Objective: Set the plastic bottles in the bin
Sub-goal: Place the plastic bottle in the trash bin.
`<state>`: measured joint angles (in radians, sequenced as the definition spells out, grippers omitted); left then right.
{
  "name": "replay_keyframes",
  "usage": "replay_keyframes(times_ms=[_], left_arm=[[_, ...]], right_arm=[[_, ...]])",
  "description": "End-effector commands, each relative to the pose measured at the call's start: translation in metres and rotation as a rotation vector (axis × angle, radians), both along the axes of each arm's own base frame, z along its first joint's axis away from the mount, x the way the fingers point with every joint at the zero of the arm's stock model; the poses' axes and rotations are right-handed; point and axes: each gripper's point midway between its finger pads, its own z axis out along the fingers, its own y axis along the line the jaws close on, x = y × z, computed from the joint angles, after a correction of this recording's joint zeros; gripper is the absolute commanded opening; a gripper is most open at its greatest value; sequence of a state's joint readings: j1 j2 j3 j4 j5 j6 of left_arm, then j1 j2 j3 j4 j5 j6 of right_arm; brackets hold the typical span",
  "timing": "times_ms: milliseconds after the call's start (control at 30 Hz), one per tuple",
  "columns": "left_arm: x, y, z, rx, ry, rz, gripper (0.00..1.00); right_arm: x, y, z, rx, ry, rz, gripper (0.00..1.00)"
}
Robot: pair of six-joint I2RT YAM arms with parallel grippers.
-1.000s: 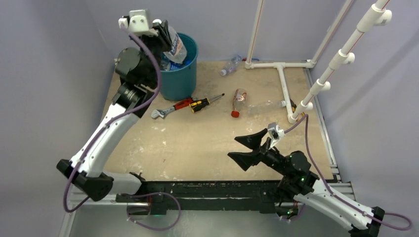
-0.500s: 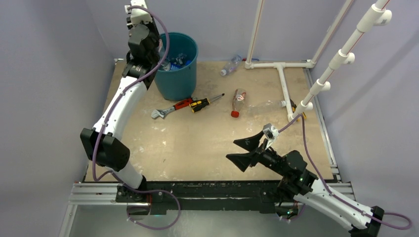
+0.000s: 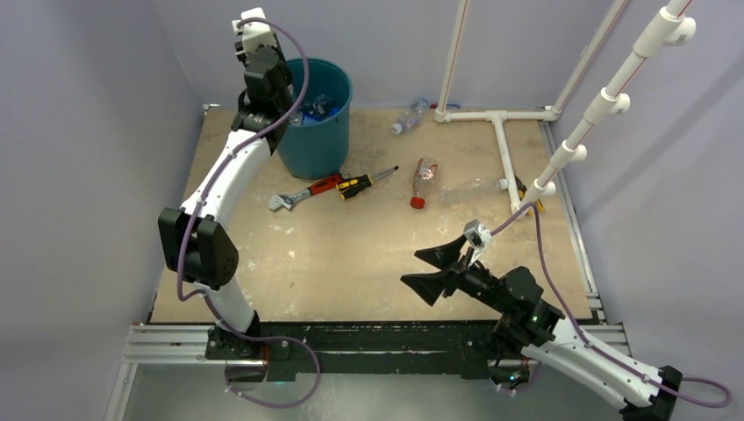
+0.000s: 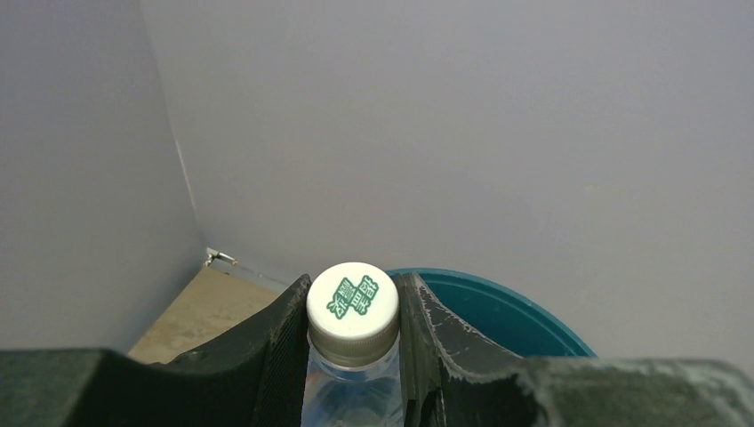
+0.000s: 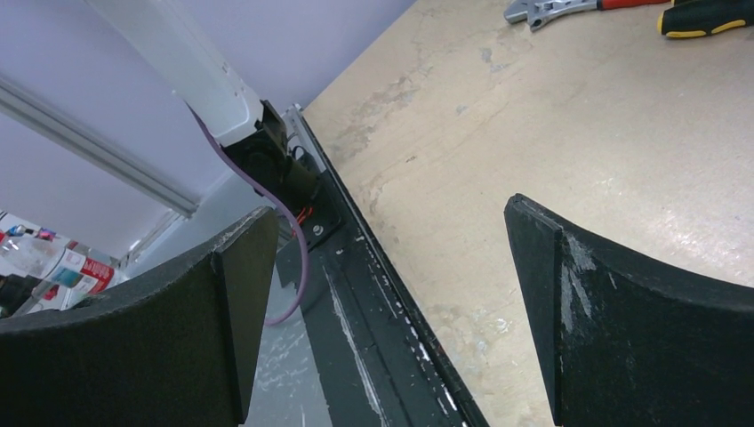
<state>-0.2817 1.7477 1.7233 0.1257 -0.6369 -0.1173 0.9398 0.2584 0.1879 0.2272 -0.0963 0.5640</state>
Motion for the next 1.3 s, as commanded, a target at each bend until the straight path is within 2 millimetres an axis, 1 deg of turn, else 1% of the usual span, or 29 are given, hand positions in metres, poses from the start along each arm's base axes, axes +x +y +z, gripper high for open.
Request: replay_keyframes(times_ms=[0,33,67,100,167,300,367,400,433,500,567,700,767,867,933,1000,1100,1167,1267], left_arm=[[0.008,0.0,-0.072,-0.029,0.165,0.003,0.0],[0.009,-0.002,-0.076,-0.037,0.166,-0.008,0.0],[0.009,-0.005,-0.076,-0.047,0.151,-0.026,0.0],[0.008,-0.007,-0.071,-0.059,0.127,-0.045,0.0],[0.003,-0.012,-0.047,-0.085,0.05,-0.082,0.0],[-0.016,-0.015,0.024,-0.111,-0.147,-0.145,0.0],[-0.026,-0.015,0.051,-0.113,-0.225,-0.168,0.0],[-0.031,-0.016,0.062,-0.115,-0.257,-0.18,0.0],[-0.033,-0.018,0.067,-0.115,-0.27,-0.196,0.0],[-0.032,-0.025,0.067,-0.113,-0.252,-0.228,0.0],[-0.028,-0.03,0.055,-0.112,-0.208,-0.251,0.0],[-0.025,-0.045,0.016,-0.113,-0.088,-0.325,0.0],[-0.029,-0.051,0.003,-0.117,-0.028,-0.361,0.0],[-0.041,-0.06,-0.006,-0.114,0.061,-0.421,0.0],[-0.047,-0.063,-0.02,-0.095,0.145,-0.445,0.0],[-0.05,-0.061,-0.044,-0.074,0.219,-0.437,0.0],[-0.052,-0.058,-0.078,-0.061,0.263,-0.419,0.0],[-0.049,-0.059,-0.098,-0.059,0.292,-0.419,0.0],[-0.041,-0.064,-0.124,-0.064,0.328,-0.429,0.0]], right_arm=[[0.0,-0.003,0.005,0.006,-0.01,-0.01,0.99],[0.0,-0.003,0.005,0.011,-0.009,-0.011,0.99],[0.0,-0.003,0.006,0.015,-0.007,-0.01,0.99],[-0.001,-0.004,0.006,0.017,-0.006,-0.008,0.99],[-0.002,-0.005,0.008,0.024,-0.005,-0.007,0.99],[-0.003,-0.009,0.008,0.026,-0.002,-0.017,0.99],[-0.003,-0.011,0.009,0.03,-0.004,-0.023,0.99],[-0.003,-0.011,0.009,0.032,-0.005,-0.025,0.99],[-0.003,-0.011,0.008,0.033,-0.005,-0.026,0.99],[-0.002,-0.011,0.007,0.031,-0.004,-0.027,0.99],[-0.002,-0.009,0.007,0.031,-0.007,-0.02,0.99],[-0.003,-0.006,0.007,0.026,-0.006,-0.006,0.99],[-0.003,-0.005,0.006,0.024,-0.005,-0.004,0.99],[-0.004,-0.005,0.005,0.024,-0.005,0.004,0.99],[-0.004,-0.004,0.004,0.022,-0.004,0.006,0.99],[-0.005,-0.004,0.004,0.025,-0.004,0.009,0.99],[-0.004,-0.003,0.005,0.029,-0.006,0.008,0.99],[-0.004,-0.003,0.006,0.026,-0.01,0.005,0.99],[-0.001,-0.003,0.005,0.009,-0.01,-0.004,0.98]])
